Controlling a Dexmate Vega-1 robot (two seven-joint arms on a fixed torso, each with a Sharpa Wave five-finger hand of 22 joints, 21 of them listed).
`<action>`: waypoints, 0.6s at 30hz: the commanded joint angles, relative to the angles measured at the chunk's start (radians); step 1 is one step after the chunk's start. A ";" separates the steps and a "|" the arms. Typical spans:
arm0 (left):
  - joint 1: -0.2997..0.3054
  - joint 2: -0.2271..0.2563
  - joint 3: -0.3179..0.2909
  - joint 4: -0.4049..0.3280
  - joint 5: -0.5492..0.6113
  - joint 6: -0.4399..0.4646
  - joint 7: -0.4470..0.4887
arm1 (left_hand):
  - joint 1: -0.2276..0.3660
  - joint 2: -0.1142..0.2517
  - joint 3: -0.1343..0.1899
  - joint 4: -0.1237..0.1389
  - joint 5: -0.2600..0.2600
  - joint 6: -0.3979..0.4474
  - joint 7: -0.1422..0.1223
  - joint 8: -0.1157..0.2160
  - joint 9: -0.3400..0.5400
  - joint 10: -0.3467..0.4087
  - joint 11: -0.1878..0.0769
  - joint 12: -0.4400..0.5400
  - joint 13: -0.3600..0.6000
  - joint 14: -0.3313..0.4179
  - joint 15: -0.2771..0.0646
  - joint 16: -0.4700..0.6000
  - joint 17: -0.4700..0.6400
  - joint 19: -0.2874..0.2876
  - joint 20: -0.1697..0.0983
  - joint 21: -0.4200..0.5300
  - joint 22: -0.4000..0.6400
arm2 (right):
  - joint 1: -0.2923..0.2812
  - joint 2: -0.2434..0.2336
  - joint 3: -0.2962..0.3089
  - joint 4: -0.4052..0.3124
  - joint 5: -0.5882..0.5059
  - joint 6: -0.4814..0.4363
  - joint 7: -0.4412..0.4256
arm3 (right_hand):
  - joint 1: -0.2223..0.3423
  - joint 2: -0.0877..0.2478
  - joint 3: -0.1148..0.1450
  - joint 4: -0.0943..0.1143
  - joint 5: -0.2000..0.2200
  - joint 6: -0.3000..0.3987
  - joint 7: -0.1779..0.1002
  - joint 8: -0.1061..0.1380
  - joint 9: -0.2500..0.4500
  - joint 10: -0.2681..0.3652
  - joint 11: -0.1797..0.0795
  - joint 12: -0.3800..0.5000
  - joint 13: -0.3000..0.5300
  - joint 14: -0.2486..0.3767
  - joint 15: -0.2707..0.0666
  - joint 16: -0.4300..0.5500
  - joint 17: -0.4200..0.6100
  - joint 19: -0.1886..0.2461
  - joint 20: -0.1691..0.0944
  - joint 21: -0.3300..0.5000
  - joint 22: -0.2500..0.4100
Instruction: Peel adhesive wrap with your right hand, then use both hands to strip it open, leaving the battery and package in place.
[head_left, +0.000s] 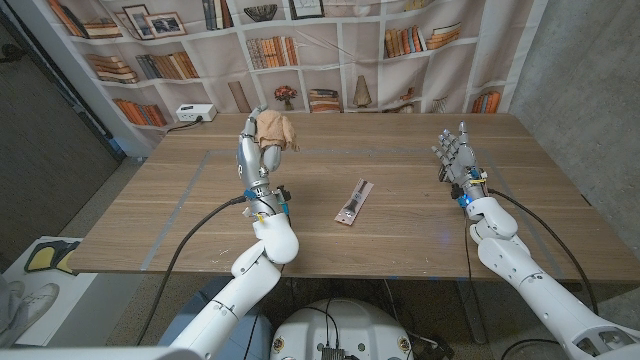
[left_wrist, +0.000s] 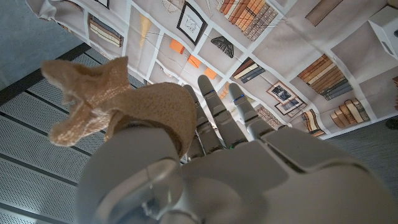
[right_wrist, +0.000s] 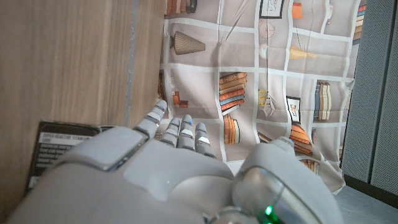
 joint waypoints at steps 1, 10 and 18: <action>-0.011 0.003 -0.003 0.010 -0.017 -0.004 0.000 | 0.013 -0.001 0.014 -0.003 -0.013 0.014 0.000 0.014 0.010 0.014 -0.004 0.016 0.009 0.030 -0.016 0.007 0.009 -0.005 0.001 0.007 0.006 | -0.005 -0.021 -0.017 -0.035 -0.029 -0.006 0.004 | -0.001 0.003 0.003 -0.001 -0.004 0.008 0.001 0.004 0.003 0.001 -0.006 0.002 0.004 -0.001 -0.002 0.001 0.003 0.004 -0.003 0.004 0.005; -0.020 -0.004 -0.015 0.015 -0.009 -0.006 0.000 | 0.022 -0.002 0.024 -0.005 -0.034 0.020 0.002 0.028 0.022 0.021 -0.003 0.030 0.022 0.040 -0.015 0.012 0.021 -0.007 0.003 0.013 0.007 | -0.013 -0.068 -0.042 -0.079 -0.108 -0.026 -0.040 | 0.015 0.001 0.010 -0.012 -0.004 0.019 0.010 0.007 0.003 0.038 0.012 0.014 0.004 0.021 -0.005 0.006 0.000 0.031 -0.023 0.011 0.004; -0.031 0.000 -0.010 0.020 -0.010 0.002 0.000 | 0.029 -0.003 0.033 -0.008 -0.051 0.023 0.004 0.039 0.032 0.025 -0.003 0.041 0.033 0.047 -0.015 0.015 0.030 -0.012 0.006 0.018 0.008 | -0.018 -0.069 -0.040 -0.086 -0.116 -0.016 -0.056 | 0.024 -0.002 0.013 -0.019 -0.004 0.002 0.012 0.000 0.003 0.078 0.012 0.027 0.006 0.026 -0.001 0.006 0.000 0.033 -0.019 0.009 0.004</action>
